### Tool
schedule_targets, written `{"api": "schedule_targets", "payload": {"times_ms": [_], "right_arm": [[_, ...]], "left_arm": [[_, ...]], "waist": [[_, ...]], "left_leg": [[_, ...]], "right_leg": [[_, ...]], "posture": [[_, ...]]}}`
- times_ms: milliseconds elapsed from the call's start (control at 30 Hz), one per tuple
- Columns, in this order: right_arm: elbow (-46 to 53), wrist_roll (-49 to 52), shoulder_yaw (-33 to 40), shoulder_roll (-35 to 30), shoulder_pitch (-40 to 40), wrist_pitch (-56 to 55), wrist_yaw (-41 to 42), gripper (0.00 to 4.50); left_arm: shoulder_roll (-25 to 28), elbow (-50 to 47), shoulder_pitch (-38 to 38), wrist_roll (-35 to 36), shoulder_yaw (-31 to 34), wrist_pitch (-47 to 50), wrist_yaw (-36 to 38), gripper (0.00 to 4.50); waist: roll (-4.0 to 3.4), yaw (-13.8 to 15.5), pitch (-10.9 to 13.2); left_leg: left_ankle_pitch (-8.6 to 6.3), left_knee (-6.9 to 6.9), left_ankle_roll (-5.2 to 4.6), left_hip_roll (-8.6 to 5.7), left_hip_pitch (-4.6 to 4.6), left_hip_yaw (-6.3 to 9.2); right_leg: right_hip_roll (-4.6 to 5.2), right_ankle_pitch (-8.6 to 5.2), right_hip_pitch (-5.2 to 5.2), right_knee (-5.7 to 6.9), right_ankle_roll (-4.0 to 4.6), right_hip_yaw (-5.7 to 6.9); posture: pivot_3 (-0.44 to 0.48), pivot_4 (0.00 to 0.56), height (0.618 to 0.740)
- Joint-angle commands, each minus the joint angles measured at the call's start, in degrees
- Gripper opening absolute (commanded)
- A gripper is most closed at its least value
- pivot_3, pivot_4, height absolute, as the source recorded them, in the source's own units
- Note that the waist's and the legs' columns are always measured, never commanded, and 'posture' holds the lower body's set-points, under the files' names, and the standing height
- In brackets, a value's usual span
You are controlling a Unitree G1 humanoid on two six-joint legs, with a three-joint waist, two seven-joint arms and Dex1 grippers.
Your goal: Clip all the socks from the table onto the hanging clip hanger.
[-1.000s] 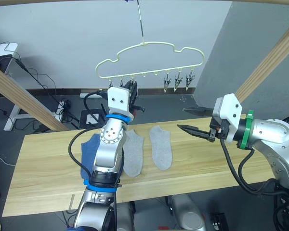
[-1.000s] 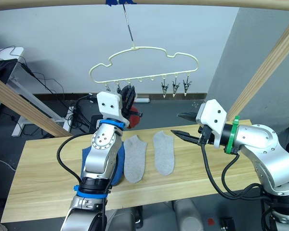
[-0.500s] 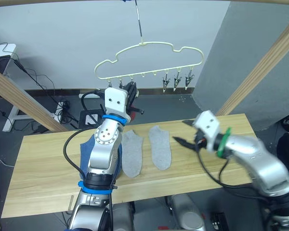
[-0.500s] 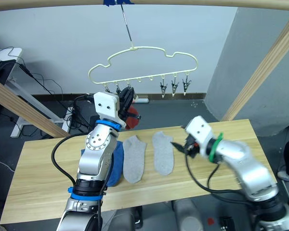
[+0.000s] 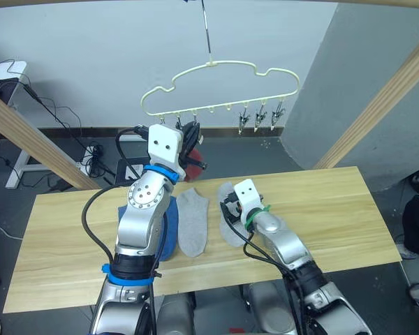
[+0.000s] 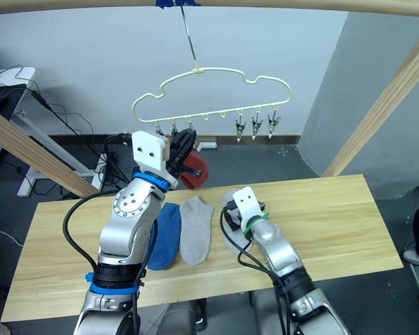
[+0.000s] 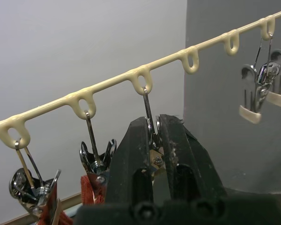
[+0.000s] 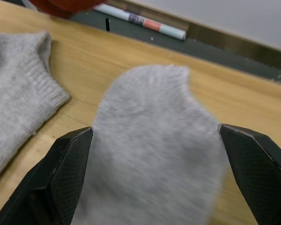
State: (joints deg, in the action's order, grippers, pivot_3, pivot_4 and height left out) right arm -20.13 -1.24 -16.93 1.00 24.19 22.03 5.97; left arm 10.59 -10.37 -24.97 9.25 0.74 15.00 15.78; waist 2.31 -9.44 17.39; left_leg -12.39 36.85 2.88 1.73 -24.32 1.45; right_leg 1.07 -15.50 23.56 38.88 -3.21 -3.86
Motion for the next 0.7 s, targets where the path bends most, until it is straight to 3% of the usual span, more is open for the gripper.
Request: {"api": "schedule_targets", "payload": {"times_ms": [33,167,467,700], "right_arm": [[-3.99,-0.79,1.19,0.34,0.26,-2.14,0.09,4.33],[-4.62,-1.65,0.36,0.17,-0.35,-3.25,1.39,3.30],[1.45,-3.79,-0.58,-3.24,-1.66,-5.46,5.87,0.06],[12.12,-4.69,-2.26,-7.57,-2.10,-12.49,12.20,0.00]], "left_arm": [[0.56,-3.37,0.46,1.37,0.45,0.73,0.78,0.03],[0.95,-4.38,0.65,2.88,0.82,2.20,1.36,0.03],[1.77,-6.14,0.03,10.73,3.01,6.58,5.71,0.03],[2.85,-7.04,-1.39,17.48,5.88,12.33,6.63,0.03]], "waist": [[0.00,0.05,0.00],[0.00,0.08,-0.02],[-0.01,0.08,-0.03],[-0.01,0.03,-0.02]], "left_leg": [[0.00,0.01,0.00,-0.01,0.00,-0.02],[0.00,0.04,0.00,-0.01,0.01,0.01],[0.00,0.04,0.00,-0.01,0.03,0.00],[0.00,0.04,0.00,-0.01,0.01,0.00]], "right_leg": [[0.01,0.00,0.00,0.00,0.00,-0.02],[0.02,0.01,-0.01,0.05,0.00,0.01],[0.00,0.00,-0.01,0.07,-0.01,0.00],[0.00,0.00,0.00,0.06,-0.02,0.01]], "posture": [[-0.212,0.282,0.740],[-0.212,0.282,0.740],[-0.223,0.279,0.740],[-0.230,0.278,0.740]]}}
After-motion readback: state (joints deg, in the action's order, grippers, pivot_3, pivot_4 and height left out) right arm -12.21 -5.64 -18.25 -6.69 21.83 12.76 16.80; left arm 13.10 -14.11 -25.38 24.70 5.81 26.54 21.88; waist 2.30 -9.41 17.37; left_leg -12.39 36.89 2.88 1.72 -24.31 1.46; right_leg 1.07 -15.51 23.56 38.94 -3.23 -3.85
